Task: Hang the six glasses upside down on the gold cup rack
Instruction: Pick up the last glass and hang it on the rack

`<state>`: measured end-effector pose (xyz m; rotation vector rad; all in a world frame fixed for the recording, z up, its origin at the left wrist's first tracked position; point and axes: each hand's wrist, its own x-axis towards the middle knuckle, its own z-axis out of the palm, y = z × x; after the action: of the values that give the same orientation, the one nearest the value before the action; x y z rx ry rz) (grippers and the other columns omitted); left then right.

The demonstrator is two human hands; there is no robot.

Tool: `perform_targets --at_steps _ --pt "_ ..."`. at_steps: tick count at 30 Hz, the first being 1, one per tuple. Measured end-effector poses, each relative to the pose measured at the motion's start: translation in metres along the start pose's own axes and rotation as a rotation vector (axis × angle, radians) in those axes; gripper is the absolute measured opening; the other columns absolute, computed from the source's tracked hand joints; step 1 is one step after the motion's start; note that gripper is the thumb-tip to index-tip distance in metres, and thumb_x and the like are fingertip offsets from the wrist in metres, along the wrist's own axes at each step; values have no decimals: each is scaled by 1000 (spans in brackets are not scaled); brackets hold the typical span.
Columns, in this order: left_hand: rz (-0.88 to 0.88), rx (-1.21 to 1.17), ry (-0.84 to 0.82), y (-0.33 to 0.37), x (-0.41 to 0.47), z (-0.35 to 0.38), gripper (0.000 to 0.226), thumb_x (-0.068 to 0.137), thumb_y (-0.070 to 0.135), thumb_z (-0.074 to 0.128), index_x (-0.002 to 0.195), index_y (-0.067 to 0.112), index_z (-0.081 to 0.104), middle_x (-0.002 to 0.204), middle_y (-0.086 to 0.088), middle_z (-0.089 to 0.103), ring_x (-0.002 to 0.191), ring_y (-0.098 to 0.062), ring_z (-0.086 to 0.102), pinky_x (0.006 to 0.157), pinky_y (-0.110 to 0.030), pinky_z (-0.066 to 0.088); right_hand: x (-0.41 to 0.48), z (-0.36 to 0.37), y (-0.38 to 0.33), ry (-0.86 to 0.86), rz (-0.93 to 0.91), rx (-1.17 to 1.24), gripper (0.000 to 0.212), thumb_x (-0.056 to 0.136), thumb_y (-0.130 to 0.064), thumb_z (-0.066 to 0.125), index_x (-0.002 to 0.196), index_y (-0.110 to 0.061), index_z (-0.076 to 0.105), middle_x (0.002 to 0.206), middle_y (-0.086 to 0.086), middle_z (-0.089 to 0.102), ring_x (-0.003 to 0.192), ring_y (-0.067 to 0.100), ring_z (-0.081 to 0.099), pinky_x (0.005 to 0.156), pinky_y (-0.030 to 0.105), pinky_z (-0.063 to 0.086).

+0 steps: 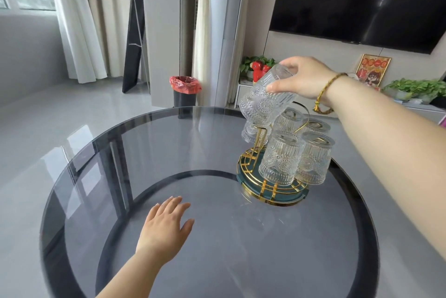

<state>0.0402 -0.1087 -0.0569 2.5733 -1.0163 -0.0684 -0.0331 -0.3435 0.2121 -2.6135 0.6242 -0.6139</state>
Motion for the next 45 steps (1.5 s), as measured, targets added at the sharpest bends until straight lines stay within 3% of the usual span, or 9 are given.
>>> perform_targets --at_steps 7,14,23,36,45 --pt "0 3 11 -2 1 2 44 91 45 29 134 32 29 151 10 23 141 -9 11 117 -31 6 14 12 -1 -58 17 -55 68 66 -30 73 124 -8 46 136 11 46 123 24 42 100 31 32" --pt "-3 -9 22 -2 1 3 43 92 44 30 133 32 31 150 11 23 141 -8 12 116 -30 6 19 47 12 -130 82 -97 67 64 -32 74 120 -14 42 133 10 44 116 24 43 81 25 32" --pt "-10 -4 23 -1 2 2 43 92 45 29 133 36 30 150 13 23 140 -8 12 116 -30 6 20 83 31 -189 124 -138 68 65 -31 74 124 -15 43 135 9 46 121 26 43 97 32 36" --pt "-18 -10 19 -2 2 2 42 92 45 29 133 35 31 150 11 24 141 -9 12 116 -31 6 21 106 36 -234 140 -188 72 70 -33 69 131 -13 35 141 12 36 126 29 38 103 34 32" --pt "-32 8 12 -1 1 1 43 92 45 28 133 36 30 150 12 23 140 -8 12 116 -29 6 6 100 32 -188 167 -157 57 75 -35 63 125 -15 43 137 13 37 125 31 36 101 35 32"
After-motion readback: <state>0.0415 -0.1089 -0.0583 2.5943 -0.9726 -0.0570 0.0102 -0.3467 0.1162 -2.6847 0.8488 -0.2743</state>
